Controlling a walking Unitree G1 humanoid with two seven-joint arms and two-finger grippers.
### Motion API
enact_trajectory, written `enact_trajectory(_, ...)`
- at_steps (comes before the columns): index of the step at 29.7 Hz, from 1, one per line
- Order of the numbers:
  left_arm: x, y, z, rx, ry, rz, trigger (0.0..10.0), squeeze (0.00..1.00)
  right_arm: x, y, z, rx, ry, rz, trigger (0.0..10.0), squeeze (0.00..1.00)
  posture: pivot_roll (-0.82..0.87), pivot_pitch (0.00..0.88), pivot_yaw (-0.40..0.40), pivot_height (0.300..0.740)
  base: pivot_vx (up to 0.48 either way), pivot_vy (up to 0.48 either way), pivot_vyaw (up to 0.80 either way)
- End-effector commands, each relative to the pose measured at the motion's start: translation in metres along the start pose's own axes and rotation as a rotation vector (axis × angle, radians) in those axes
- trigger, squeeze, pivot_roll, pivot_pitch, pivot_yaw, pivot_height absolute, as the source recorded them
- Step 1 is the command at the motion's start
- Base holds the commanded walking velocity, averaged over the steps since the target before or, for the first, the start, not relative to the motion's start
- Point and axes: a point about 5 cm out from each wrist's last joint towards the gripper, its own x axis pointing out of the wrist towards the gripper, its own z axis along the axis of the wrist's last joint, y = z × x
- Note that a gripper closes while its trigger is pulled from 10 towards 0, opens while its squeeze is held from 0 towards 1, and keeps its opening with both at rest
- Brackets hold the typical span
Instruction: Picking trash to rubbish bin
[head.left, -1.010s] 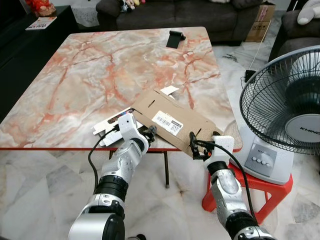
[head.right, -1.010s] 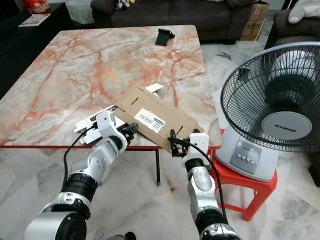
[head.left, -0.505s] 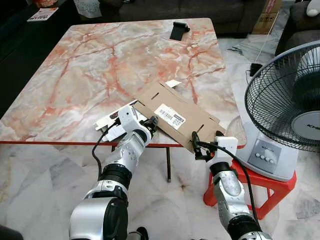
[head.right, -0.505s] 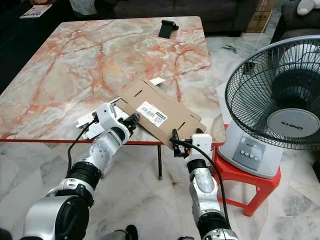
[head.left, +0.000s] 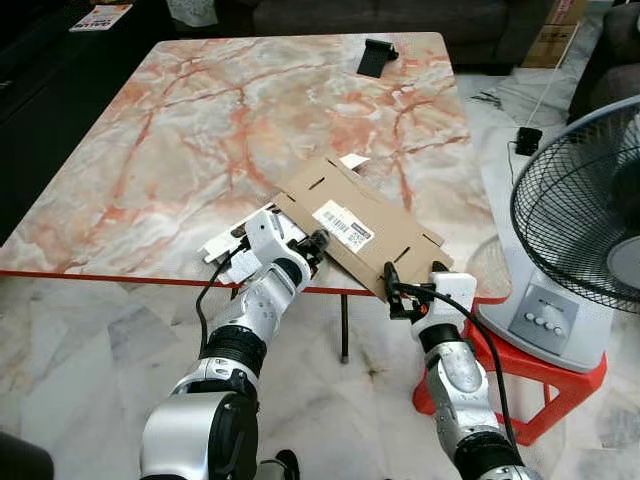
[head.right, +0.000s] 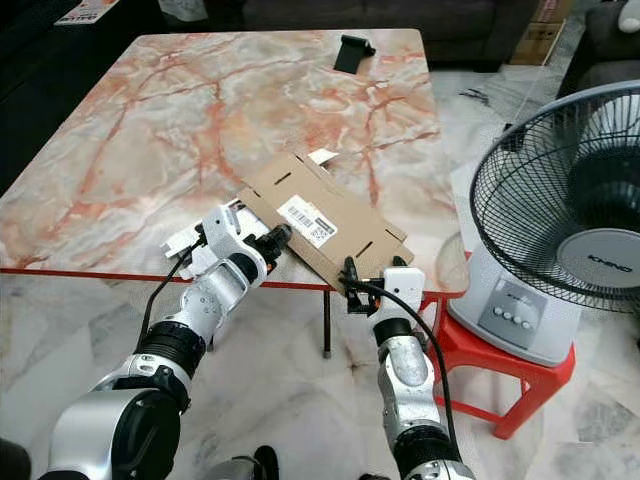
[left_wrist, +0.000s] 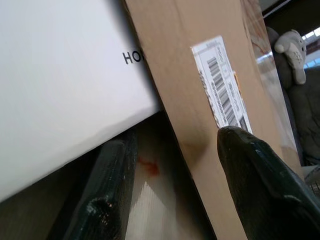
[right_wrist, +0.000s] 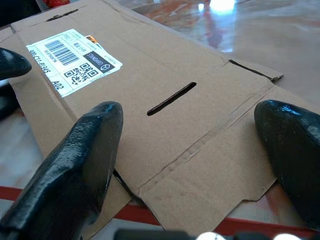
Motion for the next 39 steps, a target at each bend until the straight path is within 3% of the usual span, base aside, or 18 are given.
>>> enact_trajectory(1, 0.005, -0.04, -0.056, -0.037, 0.197, -0.112, 10.0, 0.0, -0.004, 0.006, -0.009, 0.003, 0.056, 0.016, 10.0, 0.0, -0.03, 0.171, 0.087, 0.74, 0.0, 0.0, 0.0)
enact_trajectory(12, 0.001, -0.055, -0.07, 0.102, 0.292, -0.234, 10.0, 0.0, -0.002, 0.008, -0.009, 0.007, 0.055, 0.02, 10.0, 0.0, -0.03, 0.152, 0.093, 0.74, 0.0, 0.0, 0.0)
enact_trajectory(13, 0.001, -0.055, -0.07, 0.111, 0.288, -0.235, 5.7, 0.0, -0.001, 0.008, -0.008, 0.007, 0.053, 0.022, 10.0, 0.0, -0.03, 0.146, 0.093, 0.74, 0.0, 0.0, 0.0)
enact_trajectory(14, 0.001, -0.055, -0.07, 0.116, 0.283, -0.232, 4.5, 0.0, 0.0, 0.008, -0.007, 0.007, 0.052, 0.023, 10.0, 0.0, -0.03, 0.145, 0.093, 0.74, 0.0, 0.0, 0.0)
enact_trajectory(15, 0.001, -0.054, -0.069, 0.118, 0.275, -0.228, 1.8, 0.0, 0.001, 0.008, -0.007, 0.007, 0.05, 0.025, 10.0, 0.0, -0.03, 0.14, 0.093, 0.74, 0.0, 0.0, 0.0)
enact_trajectory(16, 0.001, -0.054, -0.068, 0.119, 0.271, -0.224, 1.1, 0.0, 0.001, 0.008, -0.006, 0.007, 0.049, 0.025, 10.0, 0.0, -0.03, 0.14, 0.093, 0.74, 0.0, 0.0, 0.0)
enact_trajectory(18, 0.001, -0.052, -0.065, 0.126, 0.259, -0.219, 1.0, 0.0, 0.001, 0.008, -0.006, 0.007, 0.049, 0.026, 10.0, 0.0, -0.04, 0.136, 0.093, 0.74, 0.0, 0.0, 0.0)
enact_trajectory(20, 0.002, -0.049, -0.062, 0.124, 0.235, -0.198, 0.0, 0.0, 0.001, 0.008, -0.006, 0.006, 0.05, 0.026, 10.0, 0.0, -0.04, 0.128, 0.092, 0.74, 0.0, 0.0, 0.0)
enact_trajectory(35, 0.005, -0.038, -0.038, 0.104, 0.051, -0.101, 0.0, 0.0, 0.003, 0.007, -0.005, 0.004, 0.05, 0.032, 10.0, 0.0, -0.04, 0.133, 0.081, 0.74, 0.0, 0.0, 0.0)
enact_trajectory(39, 0.003, -0.036, -0.023, 0.217, -0.05, -0.081, 0.0, 0.0, 0.007, 0.003, 0.004, 0.009, 0.002, 0.008, 10.0, 0.0, -0.03, 0.123, 0.079, 0.74, 0.0, 0.0, 0.0)
